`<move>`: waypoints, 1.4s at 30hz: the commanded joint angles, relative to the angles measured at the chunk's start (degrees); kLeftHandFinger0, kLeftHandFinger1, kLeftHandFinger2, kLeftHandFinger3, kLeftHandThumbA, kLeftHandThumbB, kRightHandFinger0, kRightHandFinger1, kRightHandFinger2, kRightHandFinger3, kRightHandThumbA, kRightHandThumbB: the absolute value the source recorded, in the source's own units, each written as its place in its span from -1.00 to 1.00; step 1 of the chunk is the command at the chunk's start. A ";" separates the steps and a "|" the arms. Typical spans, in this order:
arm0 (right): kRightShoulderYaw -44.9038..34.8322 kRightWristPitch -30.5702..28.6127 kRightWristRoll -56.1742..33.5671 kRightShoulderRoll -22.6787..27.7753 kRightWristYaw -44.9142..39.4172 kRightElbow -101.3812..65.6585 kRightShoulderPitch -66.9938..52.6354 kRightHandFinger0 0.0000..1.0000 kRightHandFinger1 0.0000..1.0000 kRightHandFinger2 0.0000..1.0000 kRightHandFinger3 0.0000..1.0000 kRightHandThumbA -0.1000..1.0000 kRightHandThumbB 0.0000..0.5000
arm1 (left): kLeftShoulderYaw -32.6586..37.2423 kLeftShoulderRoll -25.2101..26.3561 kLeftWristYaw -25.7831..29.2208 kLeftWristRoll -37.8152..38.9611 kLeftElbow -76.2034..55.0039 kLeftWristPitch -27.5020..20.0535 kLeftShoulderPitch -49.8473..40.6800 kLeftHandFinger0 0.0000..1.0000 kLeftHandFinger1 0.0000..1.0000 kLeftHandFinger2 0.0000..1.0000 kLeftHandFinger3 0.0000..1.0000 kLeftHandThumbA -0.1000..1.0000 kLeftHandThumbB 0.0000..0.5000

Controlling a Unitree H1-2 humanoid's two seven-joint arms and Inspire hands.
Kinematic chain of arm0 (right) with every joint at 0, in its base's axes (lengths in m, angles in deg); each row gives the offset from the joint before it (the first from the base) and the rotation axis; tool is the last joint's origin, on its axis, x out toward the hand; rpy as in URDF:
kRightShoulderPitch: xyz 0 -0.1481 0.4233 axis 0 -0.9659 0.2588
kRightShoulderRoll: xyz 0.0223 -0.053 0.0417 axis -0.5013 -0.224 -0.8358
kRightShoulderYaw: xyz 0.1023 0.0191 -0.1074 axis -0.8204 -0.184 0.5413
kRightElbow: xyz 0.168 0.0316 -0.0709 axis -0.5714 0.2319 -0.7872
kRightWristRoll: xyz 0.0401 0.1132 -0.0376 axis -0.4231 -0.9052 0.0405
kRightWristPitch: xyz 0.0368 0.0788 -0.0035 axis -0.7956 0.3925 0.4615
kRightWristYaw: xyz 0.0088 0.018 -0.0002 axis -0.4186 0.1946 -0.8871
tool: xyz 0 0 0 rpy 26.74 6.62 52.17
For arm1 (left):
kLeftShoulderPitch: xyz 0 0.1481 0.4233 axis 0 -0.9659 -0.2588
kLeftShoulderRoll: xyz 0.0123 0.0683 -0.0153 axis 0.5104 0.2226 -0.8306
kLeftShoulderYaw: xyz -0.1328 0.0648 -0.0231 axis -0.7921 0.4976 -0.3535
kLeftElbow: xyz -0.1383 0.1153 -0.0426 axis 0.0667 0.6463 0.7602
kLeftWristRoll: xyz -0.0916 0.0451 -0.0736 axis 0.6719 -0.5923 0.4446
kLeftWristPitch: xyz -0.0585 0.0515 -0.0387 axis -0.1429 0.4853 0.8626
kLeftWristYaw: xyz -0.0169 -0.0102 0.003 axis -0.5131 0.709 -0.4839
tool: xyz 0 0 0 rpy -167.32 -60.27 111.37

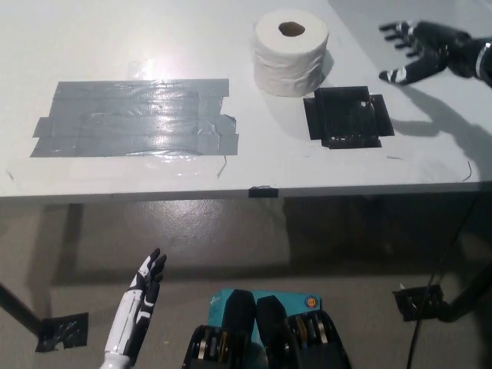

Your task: A person hands over a roll of toilet paper to the robot , and the robot inserts its right thumb into the hole in the centre to grab the roll, and then places it on the balck area on the desk.

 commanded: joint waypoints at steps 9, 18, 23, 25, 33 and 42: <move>-12.89 10.28 -12.52 7.89 -4.15 -59.32 -14.60 1.00 1.00 1.00 1.00 0.80 0.87 | -1.25 0.64 1.26 0.60 -0.77 -1.65 5.87 1.00 1.00 1.00 1.00 1.00 -0.63; -23.12 14.54 -24.91 5.23 1.46 -85.57 -31.44 1.00 1.00 1.00 1.00 0.64 0.66 | -1.20 0.52 1.42 0.53 0.57 -1.80 9.40 1.00 1.00 1.00 1.00 1.00 -0.67; -24.99 14.55 -36.79 0.50 5.07 -91.32 -38.27 1.00 1.00 1.00 1.00 0.46 0.18 | -1.34 0.49 1.26 0.88 1.00 -0.72 11.53 1.00 1.00 1.00 1.00 1.00 -0.66; -24.79 13.44 -38.10 -0.76 5.80 -91.85 -39.91 1.00 1.00 1.00 1.00 0.50 0.14 | -1.44 0.57 1.37 0.99 1.59 -1.29 12.41 1.00 1.00 1.00 1.00 1.00 -0.70; -24.77 11.69 -34.67 -3.83 5.83 -89.55 -41.20 1.00 1.00 1.00 1.00 0.52 0.04 | -1.71 0.33 1.53 1.39 3.28 -0.52 17.81 1.00 1.00 1.00 1.00 1.00 -0.68; -24.49 4.94 -26.34 -14.13 8.06 -70.33 -44.59 1.00 1.00 1.00 1.00 0.31 -0.13 | -1.61 0.16 1.22 1.20 2.07 -0.04 17.26 1.00 1.00 1.00 1.00 1.00 -0.66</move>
